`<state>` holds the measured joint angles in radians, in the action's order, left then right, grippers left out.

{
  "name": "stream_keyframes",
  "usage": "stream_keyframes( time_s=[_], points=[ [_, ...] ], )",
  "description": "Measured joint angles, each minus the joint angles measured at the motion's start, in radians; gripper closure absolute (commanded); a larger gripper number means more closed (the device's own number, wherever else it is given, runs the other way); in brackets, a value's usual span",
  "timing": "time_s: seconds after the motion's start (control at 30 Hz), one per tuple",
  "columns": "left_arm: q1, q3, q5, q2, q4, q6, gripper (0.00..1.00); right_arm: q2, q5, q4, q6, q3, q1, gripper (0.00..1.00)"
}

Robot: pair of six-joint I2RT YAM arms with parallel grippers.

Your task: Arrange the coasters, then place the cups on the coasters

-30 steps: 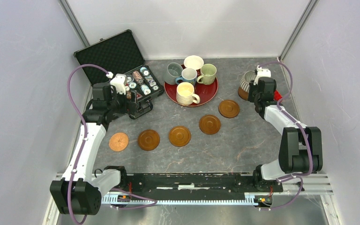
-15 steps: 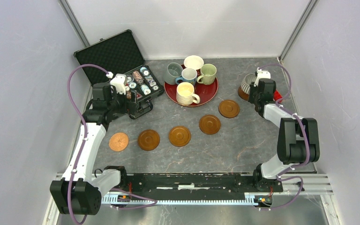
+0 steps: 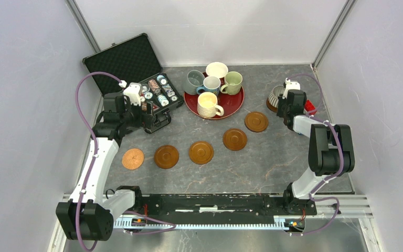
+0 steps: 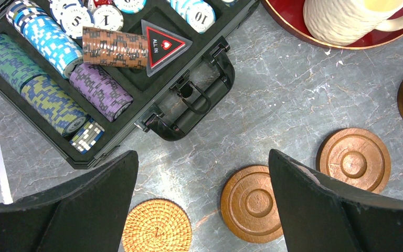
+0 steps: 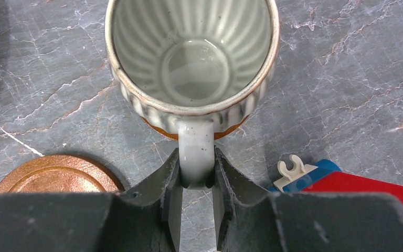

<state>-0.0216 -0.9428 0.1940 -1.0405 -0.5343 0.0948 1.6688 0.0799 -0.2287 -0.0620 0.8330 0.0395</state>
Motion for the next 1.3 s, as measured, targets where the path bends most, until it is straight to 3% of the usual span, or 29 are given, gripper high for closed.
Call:
stream_keyframes(
  time_s=[0.3, 0.4, 0.87, 1.07, 1.3],
  points=[
    [0.000, 0.000, 0.000, 0.000, 0.009, 0.000, 0.00, 0.004, 0.000, -0.009, -0.001, 0.000, 0.000, 0.77],
    [0.000, 0.000, 0.000, 0.000, 0.010, 0.000, 0.00, 0.004, 0.000, -0.007, -0.002, 0.000, 0.000, 0.65],
    [0.000, 0.000, 0.006, 0.000, 0.010, 0.000, 0.00, -0.006, 0.004, 0.012, -0.003, 0.000, 0.000, 0.55],
    [0.000, 0.000, 0.019, 0.000, 0.010, 0.000, 0.00, -0.068, -0.001, 0.052, 0.000, 0.000, 0.000, 0.44],
    [0.000, 0.001, 0.025, 0.000, 0.011, 0.000, 0.00, -0.119, -0.079, 0.190, 0.008, 0.027, 0.000, 0.46]
  ],
)
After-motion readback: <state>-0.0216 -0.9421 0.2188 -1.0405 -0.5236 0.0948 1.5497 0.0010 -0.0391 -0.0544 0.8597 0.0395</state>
